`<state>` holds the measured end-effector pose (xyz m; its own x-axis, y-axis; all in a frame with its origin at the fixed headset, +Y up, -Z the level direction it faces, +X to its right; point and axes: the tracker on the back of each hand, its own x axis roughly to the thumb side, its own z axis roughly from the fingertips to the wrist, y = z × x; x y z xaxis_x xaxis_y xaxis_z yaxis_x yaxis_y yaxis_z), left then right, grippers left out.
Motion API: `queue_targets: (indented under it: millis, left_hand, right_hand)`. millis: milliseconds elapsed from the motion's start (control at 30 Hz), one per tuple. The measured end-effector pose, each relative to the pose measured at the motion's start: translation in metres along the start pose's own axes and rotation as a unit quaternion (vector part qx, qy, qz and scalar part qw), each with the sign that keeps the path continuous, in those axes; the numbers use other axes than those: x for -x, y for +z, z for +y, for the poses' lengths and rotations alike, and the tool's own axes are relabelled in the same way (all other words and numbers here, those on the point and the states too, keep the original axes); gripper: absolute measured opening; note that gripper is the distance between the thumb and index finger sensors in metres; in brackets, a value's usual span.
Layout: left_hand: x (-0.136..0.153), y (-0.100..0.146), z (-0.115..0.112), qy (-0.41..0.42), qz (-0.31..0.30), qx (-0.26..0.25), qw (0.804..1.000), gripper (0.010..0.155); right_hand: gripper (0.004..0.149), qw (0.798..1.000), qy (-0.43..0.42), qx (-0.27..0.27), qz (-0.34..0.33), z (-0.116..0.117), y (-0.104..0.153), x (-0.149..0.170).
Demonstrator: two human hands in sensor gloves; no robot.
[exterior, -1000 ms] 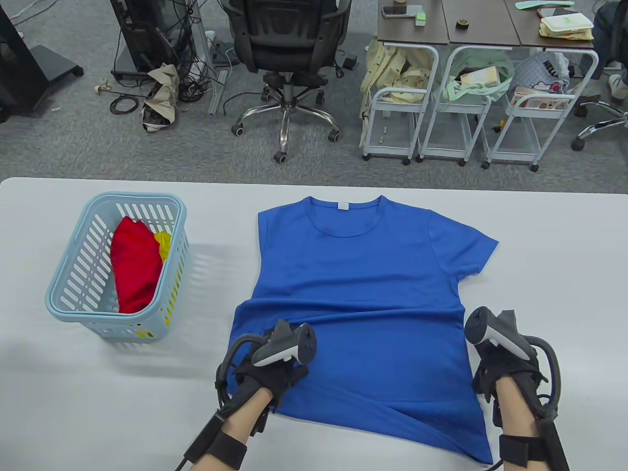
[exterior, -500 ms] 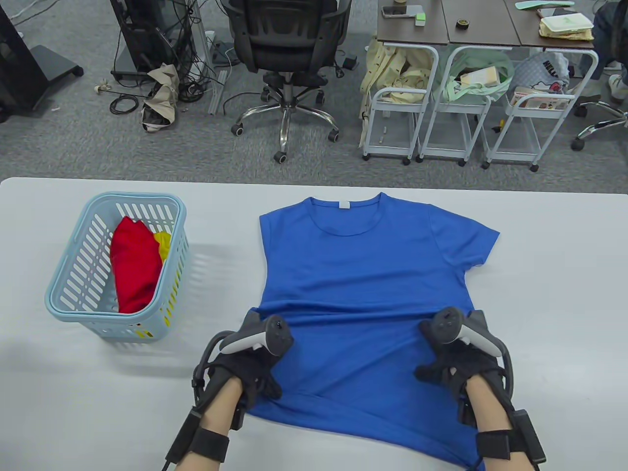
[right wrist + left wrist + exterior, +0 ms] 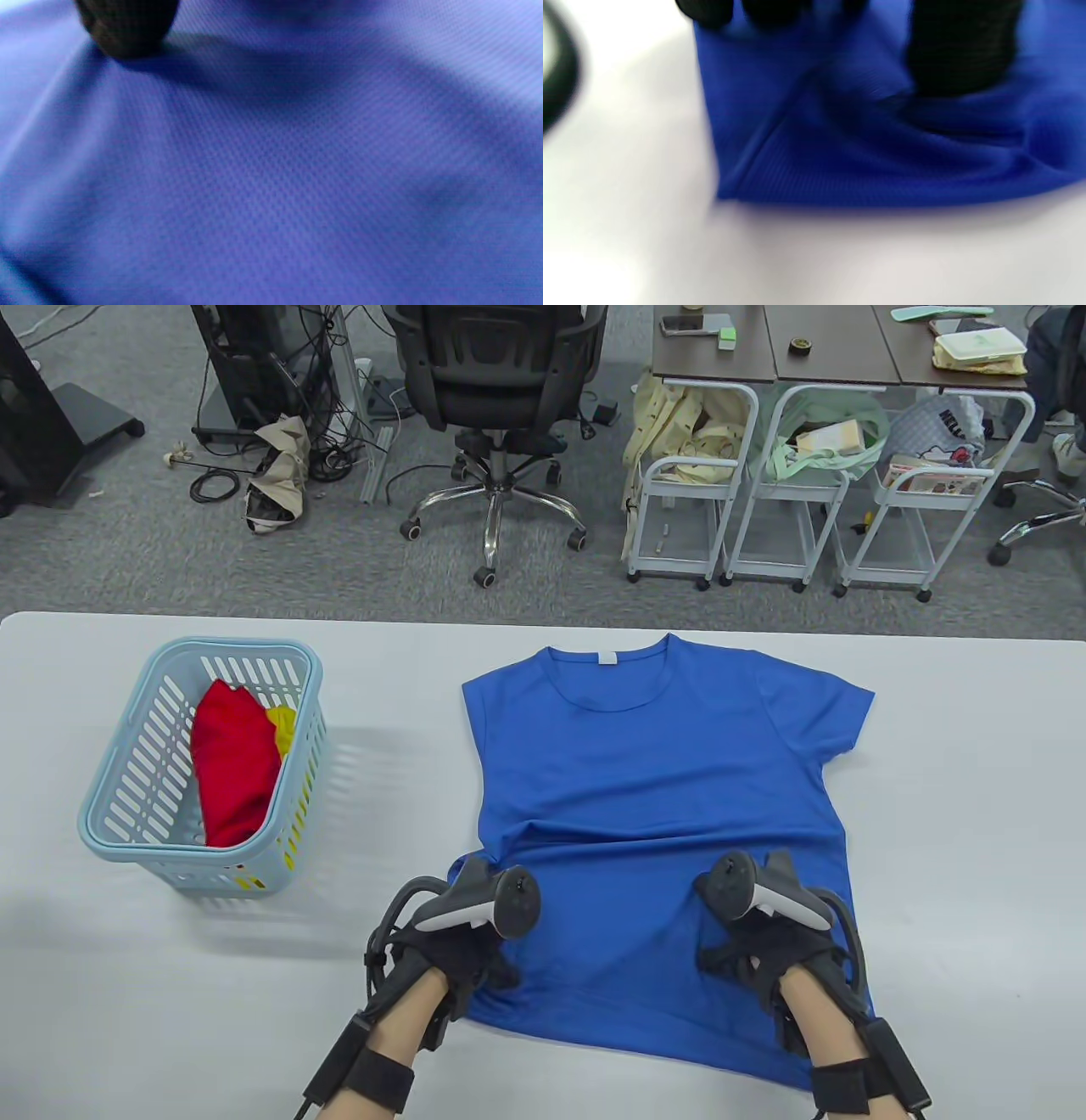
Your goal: Roll t-shirt into tight roll
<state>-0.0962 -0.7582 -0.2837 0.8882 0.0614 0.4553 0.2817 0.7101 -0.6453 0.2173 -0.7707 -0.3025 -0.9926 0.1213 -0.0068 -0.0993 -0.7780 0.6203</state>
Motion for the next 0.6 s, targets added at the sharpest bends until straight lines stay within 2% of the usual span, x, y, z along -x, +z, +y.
queue_targets:
  millis: [67, 233, 300, 367, 400, 467, 600]
  left_hand:
    - [-0.003, -0.003, -0.001, -0.038, 0.014, 0.015, 0.999, 0.120]
    - [0.019, 0.017, 0.015, 0.057, -0.023, -0.034, 0.998, 0.105]
    - [0.031, 0.027, 0.020, 0.075, 0.002, -0.059, 0.995, 0.092]
    - [0.042, 0.028, 0.021, 0.100, 0.051, -0.084, 0.990, 0.065]
    - [0.046, 0.027, 0.021, 0.109, 0.062, -0.090, 0.988, 0.059]
    - [0.056, 0.027, 0.021, 0.143, 0.063, -0.119, 0.980, 0.055]
    - [0.068, 0.032, 0.028, 0.181, 0.116, -0.171, 0.961, 0.055]
  right_hand:
    - [0.087, 1.000, -0.004, 0.002, 0.004, -0.001, -0.002, 0.006]
    - [0.091, 1.000, 0.005, 0.006, 0.010, -0.003, 0.003, 0.007]
    - [0.092, 1.000, 0.012, 0.007, 0.011, -0.004, 0.004, 0.007]
    - [0.093, 1.000, 0.024, 0.012, 0.015, -0.007, 0.008, 0.007]
    - [0.091, 0.999, 0.035, 0.015, 0.020, -0.009, 0.010, 0.007]
    - [0.083, 0.997, 0.061, 0.037, 0.037, -0.016, 0.017, 0.007]
    - [0.061, 0.994, 0.060, 0.066, 0.069, -0.024, 0.024, 0.007]
